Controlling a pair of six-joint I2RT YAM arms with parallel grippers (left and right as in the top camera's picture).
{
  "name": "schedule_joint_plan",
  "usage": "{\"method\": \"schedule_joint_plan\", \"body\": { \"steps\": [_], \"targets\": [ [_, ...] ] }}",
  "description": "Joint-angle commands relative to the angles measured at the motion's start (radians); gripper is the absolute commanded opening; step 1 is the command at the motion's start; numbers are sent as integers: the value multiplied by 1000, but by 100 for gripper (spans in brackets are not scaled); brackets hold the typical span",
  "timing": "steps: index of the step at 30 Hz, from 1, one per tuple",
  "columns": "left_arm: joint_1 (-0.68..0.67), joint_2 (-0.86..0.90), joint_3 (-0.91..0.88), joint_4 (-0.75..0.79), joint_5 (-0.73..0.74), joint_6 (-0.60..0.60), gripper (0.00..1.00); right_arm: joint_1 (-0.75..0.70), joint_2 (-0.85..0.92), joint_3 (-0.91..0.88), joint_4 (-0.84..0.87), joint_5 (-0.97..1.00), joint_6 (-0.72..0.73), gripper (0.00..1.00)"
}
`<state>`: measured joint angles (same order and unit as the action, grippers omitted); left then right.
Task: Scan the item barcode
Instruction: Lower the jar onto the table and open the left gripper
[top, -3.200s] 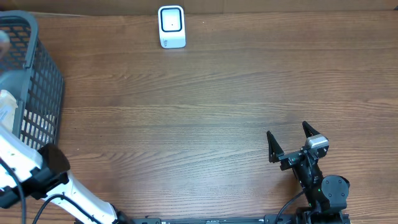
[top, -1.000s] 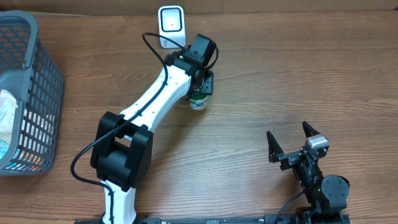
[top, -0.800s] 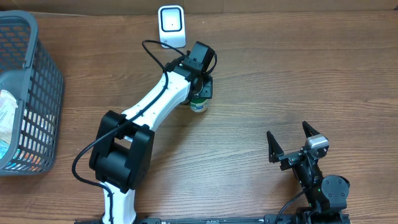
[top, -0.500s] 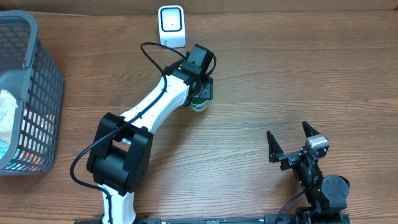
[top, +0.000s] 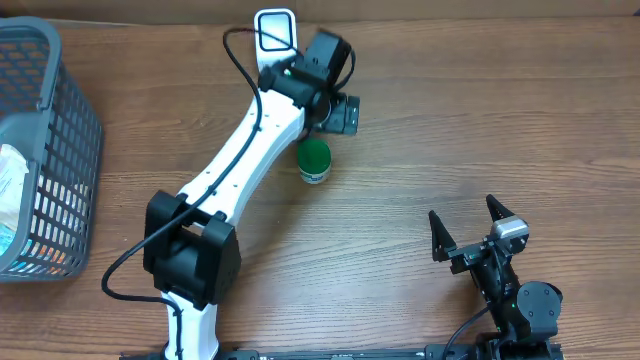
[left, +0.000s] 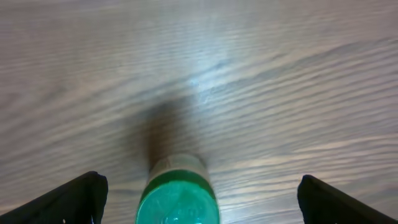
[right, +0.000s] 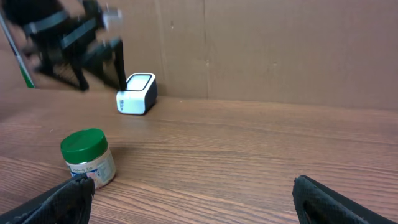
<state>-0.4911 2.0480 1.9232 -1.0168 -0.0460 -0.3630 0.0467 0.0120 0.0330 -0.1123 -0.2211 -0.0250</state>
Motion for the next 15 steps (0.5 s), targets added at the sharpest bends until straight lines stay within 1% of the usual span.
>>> {"method": "schedule_joint_plan", "body": {
  "steps": [1,5,7,13,15],
  "targets": [
    [36,-5,177,-87,-8,31,100,5,-9,-6,6,0,6,100],
    [110,-6,418,-270,3,32,100,5,-9,-6,6,0,6,100],
    [158,-6,537,-359,17,52,99,5,-9,-6,6,0,6,100],
    [338,-8,886,-629,20,80,100,5,-9,-6,6,0,6,100],
    [406,-11,967,-673,25,91,100,5,-9,-6,6,0,6,100]
  ]
}}
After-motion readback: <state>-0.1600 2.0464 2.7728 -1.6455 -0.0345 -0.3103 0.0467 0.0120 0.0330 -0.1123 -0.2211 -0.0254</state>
